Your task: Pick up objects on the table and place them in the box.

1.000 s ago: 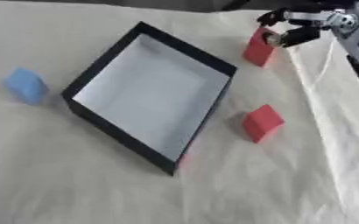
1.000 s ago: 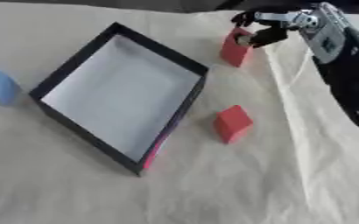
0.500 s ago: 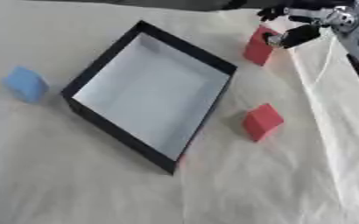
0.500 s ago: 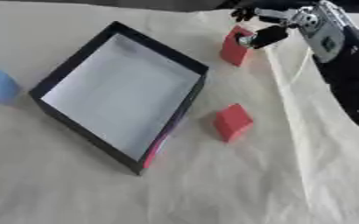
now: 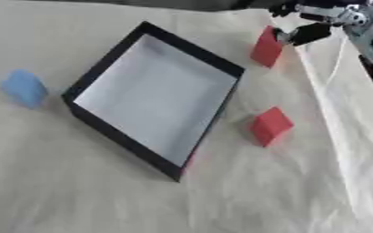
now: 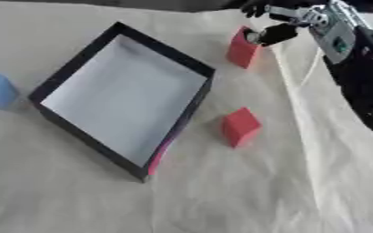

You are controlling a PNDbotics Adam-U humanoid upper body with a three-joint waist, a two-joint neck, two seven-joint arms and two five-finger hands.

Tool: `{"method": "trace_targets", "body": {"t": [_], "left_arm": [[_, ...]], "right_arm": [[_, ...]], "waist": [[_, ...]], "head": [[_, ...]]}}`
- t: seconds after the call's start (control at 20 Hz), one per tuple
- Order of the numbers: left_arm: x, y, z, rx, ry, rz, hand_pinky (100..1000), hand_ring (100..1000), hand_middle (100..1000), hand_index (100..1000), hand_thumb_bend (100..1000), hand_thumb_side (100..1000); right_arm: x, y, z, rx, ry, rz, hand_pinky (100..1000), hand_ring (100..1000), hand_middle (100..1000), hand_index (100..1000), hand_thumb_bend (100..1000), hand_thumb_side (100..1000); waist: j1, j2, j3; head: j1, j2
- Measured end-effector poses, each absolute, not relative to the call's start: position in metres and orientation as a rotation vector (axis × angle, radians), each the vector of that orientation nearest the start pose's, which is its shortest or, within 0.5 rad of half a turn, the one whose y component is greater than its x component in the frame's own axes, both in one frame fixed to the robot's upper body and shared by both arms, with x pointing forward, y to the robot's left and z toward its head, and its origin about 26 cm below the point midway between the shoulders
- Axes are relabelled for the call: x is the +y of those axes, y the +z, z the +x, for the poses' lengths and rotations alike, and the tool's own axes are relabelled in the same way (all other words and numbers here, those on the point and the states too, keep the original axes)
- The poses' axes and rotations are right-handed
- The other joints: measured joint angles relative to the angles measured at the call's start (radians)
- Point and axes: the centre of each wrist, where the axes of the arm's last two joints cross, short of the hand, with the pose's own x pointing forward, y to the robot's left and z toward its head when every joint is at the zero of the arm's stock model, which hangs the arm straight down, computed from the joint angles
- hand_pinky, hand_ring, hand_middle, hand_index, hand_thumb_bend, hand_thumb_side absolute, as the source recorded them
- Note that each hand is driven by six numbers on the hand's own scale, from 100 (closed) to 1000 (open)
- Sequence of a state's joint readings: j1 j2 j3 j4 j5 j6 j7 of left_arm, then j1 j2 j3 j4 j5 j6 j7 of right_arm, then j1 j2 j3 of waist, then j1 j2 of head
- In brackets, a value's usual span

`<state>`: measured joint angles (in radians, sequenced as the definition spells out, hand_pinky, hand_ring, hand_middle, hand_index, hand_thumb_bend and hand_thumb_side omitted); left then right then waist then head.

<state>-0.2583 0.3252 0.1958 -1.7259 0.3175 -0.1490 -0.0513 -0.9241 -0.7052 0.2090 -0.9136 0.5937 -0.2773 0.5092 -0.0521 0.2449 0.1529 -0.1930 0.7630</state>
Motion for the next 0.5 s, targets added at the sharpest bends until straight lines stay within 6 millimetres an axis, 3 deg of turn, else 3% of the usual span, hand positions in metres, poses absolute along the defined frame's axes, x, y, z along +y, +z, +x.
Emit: {"method": "trace_targets", "body": {"t": [0.15, 0.5], "left_arm": [[0.3362, 0.1408, 0.3240, -2.170, -0.013, 0.015, 842, 858, 795, 771, 110, 732], [0.3362, 0.1407, 0.3240, -2.168, -0.015, 0.014, 842, 859, 796, 768, 110, 733]], "right_arm": [[-0.3738, 0.2306, 0.4601, -1.327, 1.465, -0.772, 1000, 946, 906, 1000, 100, 637], [-0.3718, 0.2233, 0.4635, -1.297, 1.435, -0.774, 1000, 946, 908, 1000, 100, 695]], "waist": [[0.000, 0.000, -0.001], [-0.005, 0.000, -0.002]], "head": [[-0.003, 0.000], [-0.003, 0.000]]}}
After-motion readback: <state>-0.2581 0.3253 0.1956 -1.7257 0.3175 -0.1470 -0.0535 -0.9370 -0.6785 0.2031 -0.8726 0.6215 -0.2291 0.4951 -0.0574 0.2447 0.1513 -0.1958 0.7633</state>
